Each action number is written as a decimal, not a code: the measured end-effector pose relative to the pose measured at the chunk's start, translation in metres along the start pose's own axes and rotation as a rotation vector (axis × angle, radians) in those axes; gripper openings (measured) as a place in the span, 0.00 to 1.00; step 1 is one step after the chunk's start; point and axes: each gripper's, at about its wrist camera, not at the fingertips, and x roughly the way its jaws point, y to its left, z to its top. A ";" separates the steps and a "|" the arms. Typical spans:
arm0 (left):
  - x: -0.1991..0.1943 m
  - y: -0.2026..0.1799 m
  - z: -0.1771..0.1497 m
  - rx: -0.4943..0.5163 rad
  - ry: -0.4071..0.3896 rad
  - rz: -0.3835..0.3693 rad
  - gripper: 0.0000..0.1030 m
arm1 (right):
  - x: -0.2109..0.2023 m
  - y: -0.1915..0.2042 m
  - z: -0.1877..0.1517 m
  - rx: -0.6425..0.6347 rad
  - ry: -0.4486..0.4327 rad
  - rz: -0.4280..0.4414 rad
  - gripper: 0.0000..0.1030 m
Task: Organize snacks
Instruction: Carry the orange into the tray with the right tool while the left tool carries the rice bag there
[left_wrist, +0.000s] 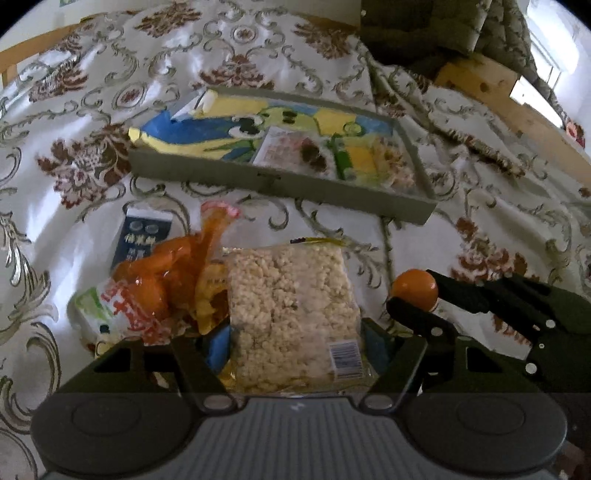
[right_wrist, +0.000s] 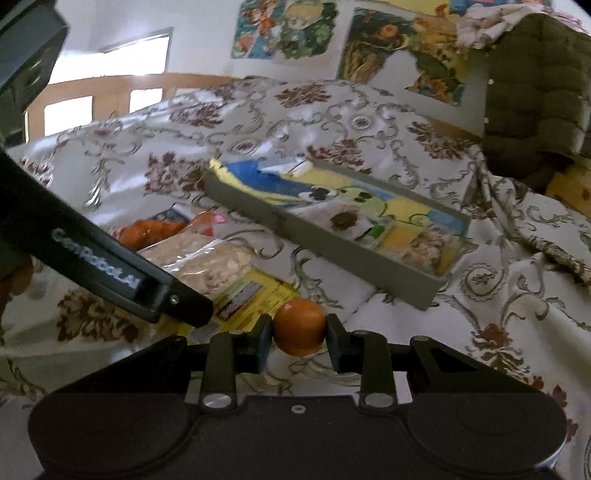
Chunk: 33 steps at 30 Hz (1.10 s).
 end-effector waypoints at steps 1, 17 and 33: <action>-0.001 -0.001 0.003 -0.006 -0.006 -0.004 0.72 | -0.001 -0.004 0.000 0.016 -0.009 -0.004 0.32; 0.014 0.003 0.044 -0.109 -0.065 -0.147 0.72 | 0.006 -0.049 0.003 0.200 -0.112 -0.109 0.32; 0.062 -0.001 0.131 -0.055 -0.246 -0.014 0.72 | 0.075 -0.078 0.046 0.278 -0.235 -0.160 0.32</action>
